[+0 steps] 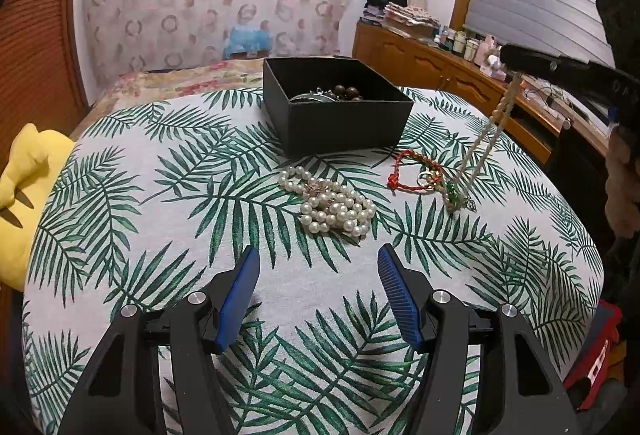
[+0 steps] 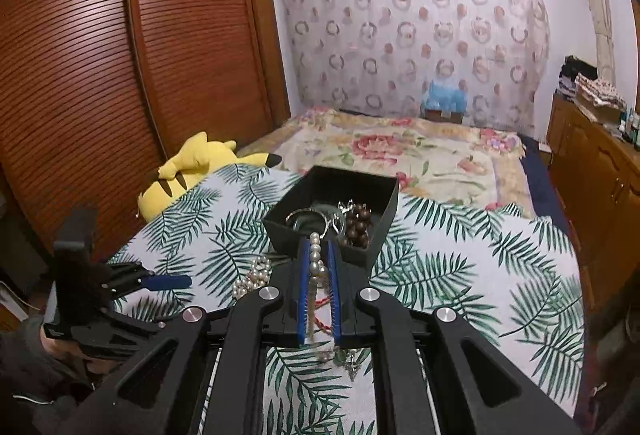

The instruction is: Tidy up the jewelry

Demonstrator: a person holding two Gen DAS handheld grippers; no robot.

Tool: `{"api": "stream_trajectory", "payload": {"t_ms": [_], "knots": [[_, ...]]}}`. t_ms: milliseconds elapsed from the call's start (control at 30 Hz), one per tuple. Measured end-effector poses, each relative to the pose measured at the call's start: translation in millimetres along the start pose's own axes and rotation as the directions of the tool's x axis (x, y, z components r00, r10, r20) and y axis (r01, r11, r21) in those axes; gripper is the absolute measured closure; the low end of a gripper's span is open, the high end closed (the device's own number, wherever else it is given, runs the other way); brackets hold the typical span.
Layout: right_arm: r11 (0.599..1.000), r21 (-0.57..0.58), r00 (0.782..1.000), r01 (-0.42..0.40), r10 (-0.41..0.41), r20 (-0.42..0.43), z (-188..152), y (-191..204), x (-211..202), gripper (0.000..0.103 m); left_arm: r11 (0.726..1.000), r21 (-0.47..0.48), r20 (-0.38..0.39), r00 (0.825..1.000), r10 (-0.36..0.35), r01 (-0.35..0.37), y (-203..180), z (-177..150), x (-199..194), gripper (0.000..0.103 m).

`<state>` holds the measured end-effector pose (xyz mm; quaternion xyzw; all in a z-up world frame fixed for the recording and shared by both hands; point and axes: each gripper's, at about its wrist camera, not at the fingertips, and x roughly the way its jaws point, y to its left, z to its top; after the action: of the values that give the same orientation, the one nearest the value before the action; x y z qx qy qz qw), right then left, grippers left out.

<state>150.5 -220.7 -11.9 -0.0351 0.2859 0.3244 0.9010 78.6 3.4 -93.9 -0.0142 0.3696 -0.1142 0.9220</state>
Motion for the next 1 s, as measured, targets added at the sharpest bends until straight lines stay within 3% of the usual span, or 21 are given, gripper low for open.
{"api": "stream_trajectory", "payload": {"t_ms": [500,600,667,833,1000], "knots": [[0.999,-0.013,0.999,0.034,-0.034,0.022,5,-6,-14,0.097,1.000,0.020,-0.020,1.000,-0.008,0.009,3,27,24,0.045],[0.999,-0.018,0.999,0.036,-0.035,0.036,11,-5,-18,0.097,1.000,0.016,-0.038,0.999,-0.016,0.016,6,32,32,0.059],[0.999,-0.023,0.998,0.038,-0.037,0.047,16,-4,-22,0.097,1.000,0.009,-0.049,0.998,-0.028,0.028,9,32,36,0.076],[0.998,-0.038,0.997,0.043,-0.040,0.069,27,-2,-30,0.097,0.999,0.001,-0.053,0.998,-0.036,0.036,16,31,35,0.082],[0.998,-0.042,0.997,0.042,-0.039,0.064,27,0,-27,0.097,0.999,0.026,-0.106,0.994,-0.037,0.040,14,27,48,0.082]]}}
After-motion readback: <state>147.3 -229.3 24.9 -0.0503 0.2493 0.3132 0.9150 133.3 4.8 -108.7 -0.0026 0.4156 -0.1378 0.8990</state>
